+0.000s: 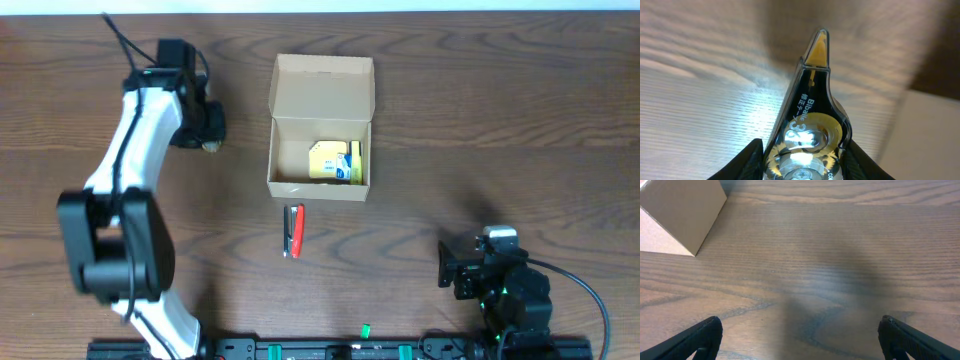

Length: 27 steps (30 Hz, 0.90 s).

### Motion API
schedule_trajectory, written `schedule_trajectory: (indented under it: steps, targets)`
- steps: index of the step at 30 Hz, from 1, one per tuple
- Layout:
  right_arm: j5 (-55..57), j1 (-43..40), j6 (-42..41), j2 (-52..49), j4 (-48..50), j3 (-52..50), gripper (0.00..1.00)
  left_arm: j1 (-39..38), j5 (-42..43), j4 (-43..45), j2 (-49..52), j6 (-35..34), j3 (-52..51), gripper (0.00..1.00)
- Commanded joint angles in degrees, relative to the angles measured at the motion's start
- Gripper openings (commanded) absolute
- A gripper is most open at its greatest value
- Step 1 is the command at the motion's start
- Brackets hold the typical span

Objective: Pack container
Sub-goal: 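Carry the correction tape into the box and open the left gripper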

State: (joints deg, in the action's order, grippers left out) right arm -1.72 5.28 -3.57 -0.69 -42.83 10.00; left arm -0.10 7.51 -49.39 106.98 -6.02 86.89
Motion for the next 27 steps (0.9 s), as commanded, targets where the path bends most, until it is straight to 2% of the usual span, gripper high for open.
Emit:
schedule_trajectory:
  steps: [1, 8, 12, 15, 20, 27]
  targets:
    - [-0.2, 0.4, 0.9, 0.4, -0.2, -0.7, 0.99, 0.0, 0.1, 0.3, -5.1, -0.5, 1.1, 0.34]
    - [-0.2, 0.4, 0.9, 0.4, -0.2, -0.7, 0.99, -4.2, 2.0, 0.5, -11.5, -0.9, 1.1, 0.34]
    - [-0.2, 0.4, 0.9, 0.4, -0.2, -0.7, 0.99, -10.7, 2.0, 1.5, -11.4, -0.9, 1.1, 0.36]
    - [-0.2, 0.4, 0.9, 0.4, -0.2, -0.7, 0.99, -16.4, 1.9, 3.2, -11.3, -0.9, 1.1, 0.42]
    - [-0.2, 0.4, 0.9, 0.4, -0.2, -0.7, 0.99, -22.2, 2.0, 3.8, -9.1, -0.9, 1.1, 0.44]
    - [-0.2, 0.4, 0.9, 0.4, -0.2, -0.7, 0.99, -24.3, 2.5, -0.1, -3.2, -3.3, 1.1, 0.43]
